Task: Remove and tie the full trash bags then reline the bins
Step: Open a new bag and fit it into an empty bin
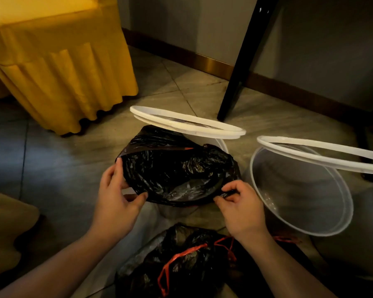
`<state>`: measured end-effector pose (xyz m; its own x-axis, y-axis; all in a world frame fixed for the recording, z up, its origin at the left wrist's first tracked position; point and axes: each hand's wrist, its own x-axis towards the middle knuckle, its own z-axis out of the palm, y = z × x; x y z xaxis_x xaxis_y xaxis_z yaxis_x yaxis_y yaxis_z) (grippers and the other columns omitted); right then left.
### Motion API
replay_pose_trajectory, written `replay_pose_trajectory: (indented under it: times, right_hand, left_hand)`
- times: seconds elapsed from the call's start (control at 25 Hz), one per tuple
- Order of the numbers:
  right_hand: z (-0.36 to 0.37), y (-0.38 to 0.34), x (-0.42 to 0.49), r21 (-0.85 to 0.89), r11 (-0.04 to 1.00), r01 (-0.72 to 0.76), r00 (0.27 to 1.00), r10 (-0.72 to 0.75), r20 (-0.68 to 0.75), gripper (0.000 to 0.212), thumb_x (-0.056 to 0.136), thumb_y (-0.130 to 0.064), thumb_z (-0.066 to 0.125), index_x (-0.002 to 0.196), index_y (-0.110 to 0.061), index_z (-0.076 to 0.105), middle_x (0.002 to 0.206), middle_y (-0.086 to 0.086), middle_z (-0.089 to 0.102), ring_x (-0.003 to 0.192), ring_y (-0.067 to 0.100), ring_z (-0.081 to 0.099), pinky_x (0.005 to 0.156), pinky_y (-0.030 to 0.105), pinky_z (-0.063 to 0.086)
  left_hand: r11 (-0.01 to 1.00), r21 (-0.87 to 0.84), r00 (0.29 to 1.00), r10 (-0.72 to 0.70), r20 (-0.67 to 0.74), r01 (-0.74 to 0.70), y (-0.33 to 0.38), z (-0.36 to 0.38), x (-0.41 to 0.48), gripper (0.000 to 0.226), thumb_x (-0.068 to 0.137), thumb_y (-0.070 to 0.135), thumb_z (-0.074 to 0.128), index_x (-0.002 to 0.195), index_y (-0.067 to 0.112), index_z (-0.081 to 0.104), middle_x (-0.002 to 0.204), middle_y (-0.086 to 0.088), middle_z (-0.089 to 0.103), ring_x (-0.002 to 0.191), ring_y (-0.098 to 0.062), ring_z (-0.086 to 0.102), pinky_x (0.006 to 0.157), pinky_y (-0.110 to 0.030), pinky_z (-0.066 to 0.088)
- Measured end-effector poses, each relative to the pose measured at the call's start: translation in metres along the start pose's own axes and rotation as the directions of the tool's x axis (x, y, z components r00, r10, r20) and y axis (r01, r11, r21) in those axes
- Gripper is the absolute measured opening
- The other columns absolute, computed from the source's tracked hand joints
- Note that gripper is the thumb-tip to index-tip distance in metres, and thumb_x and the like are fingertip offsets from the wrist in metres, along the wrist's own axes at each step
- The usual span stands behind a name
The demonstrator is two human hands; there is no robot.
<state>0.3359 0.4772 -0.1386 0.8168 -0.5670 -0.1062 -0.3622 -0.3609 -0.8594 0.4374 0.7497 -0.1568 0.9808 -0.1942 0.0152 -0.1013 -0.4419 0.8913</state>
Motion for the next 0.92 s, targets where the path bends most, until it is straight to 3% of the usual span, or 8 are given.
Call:
replay_pose_trajectory:
  times: [0.08,0.16,0.32,0.44,0.56,0.64,0.76,0.92]
  right_hand:
    - [0.003,0.007,0.004,-0.014,1.0,-0.015,1.0,0.015,0.001,0.035,0.088,-0.014,0.076,0.093,-0.045,0.06,0.078,0.001,0.072,0.062,0.011,0.069,0.059,0.022,0.053]
    - [0.007,0.01,0.008,-0.008,0.996,-0.085,0.996,0.085,0.026,0.032,0.088,-0.018,0.067,0.098,-0.048,0.059,0.071,-0.001,0.073,0.061,0.014,0.069,0.059,0.027,0.057]
    - [0.017,0.004,0.019,0.316,0.884,-0.344,0.939,0.332,0.092,0.044,0.072,-0.01,0.056,0.106,-0.038,0.064,0.105,0.0,0.076,0.101,0.022,0.072,0.092,0.048,0.061]
    - [0.027,-0.006,0.023,0.425,0.834,-0.351,0.932,0.353,0.078,0.047,0.078,0.002,0.052,0.113,-0.027,0.062,0.115,0.009,0.073,0.111,0.026,0.068,0.101,0.05,0.055]
    - [0.036,-0.01,0.024,0.476,0.808,-0.348,0.928,0.37,0.049,0.048,0.083,0.011,0.048,0.113,-0.024,0.059,0.116,0.012,0.071,0.112,0.029,0.066,0.101,0.048,0.055]
    - [0.04,-0.013,0.023,0.506,0.795,-0.336,0.928,0.372,0.032,0.05,0.083,0.013,0.046,0.113,-0.025,0.058,0.114,0.01,0.071,0.11,0.027,0.068,0.098,0.046,0.057]
    - [0.04,-0.008,0.013,0.509,0.787,-0.348,0.925,0.377,0.05,0.051,0.081,0.009,0.048,0.111,-0.03,0.061,0.107,0.004,0.076,0.102,0.024,0.072,0.09,0.047,0.061]
    - [0.03,0.001,0.001,0.475,0.793,-0.381,0.902,0.433,0.002,0.047,0.082,0.014,0.05,0.107,-0.021,0.067,0.094,0.009,0.077,0.089,0.027,0.073,0.074,0.043,0.062]
  left_hand:
    - [0.998,-0.062,1.0,-0.004,0.025,0.005,-0.001,-0.002,0.005,0.112,0.081,0.016,0.088,0.149,0.072,0.019,0.142,0.033,0.031,0.121,0.01,0.054,0.081,-0.007,0.055]
    - [0.988,-0.148,0.997,-0.033,0.069,0.043,-0.006,-0.002,0.01,0.106,0.08,0.009,0.088,0.153,0.06,0.03,0.148,0.028,0.036,0.128,0.003,0.053,0.087,-0.012,0.056]
    - [0.895,-0.426,0.991,-0.128,0.037,0.132,-0.002,-0.002,0.025,0.071,0.075,0.001,0.074,0.131,0.042,0.062,0.123,0.012,0.07,0.117,-0.008,0.066,0.081,-0.024,0.061]
    - [0.828,-0.518,0.976,-0.208,0.069,0.214,0.012,-0.004,0.042,0.06,0.063,0.006,0.057,0.116,0.033,0.064,0.108,0.003,0.069,0.107,-0.026,0.062,0.085,-0.045,0.057]
    - [0.838,-0.481,0.966,-0.222,0.133,0.258,0.019,-0.004,0.045,0.061,0.066,0.011,0.056,0.121,0.039,0.06,0.118,-0.002,0.067,0.116,-0.032,0.062,0.094,-0.053,0.056]
    - [0.86,-0.445,0.968,-0.209,0.139,0.25,0.022,-0.007,0.04,0.059,0.072,0.018,0.058,0.121,0.051,0.06,0.119,0.006,0.071,0.119,-0.021,0.064,0.096,-0.046,0.057]
    - [0.927,-0.342,0.988,-0.136,0.079,0.155,0.027,-0.012,0.027,0.044,0.083,0.026,0.062,0.106,0.064,0.063,0.109,0.024,0.072,0.102,0.005,0.066,0.078,-0.018,0.053]
    - [0.953,-0.251,0.985,-0.162,0.052,0.17,0.023,-0.014,0.015,0.031,0.099,0.026,0.066,0.107,0.055,0.061,0.107,0.032,0.071,0.098,0.012,0.067,0.073,-0.012,0.053]
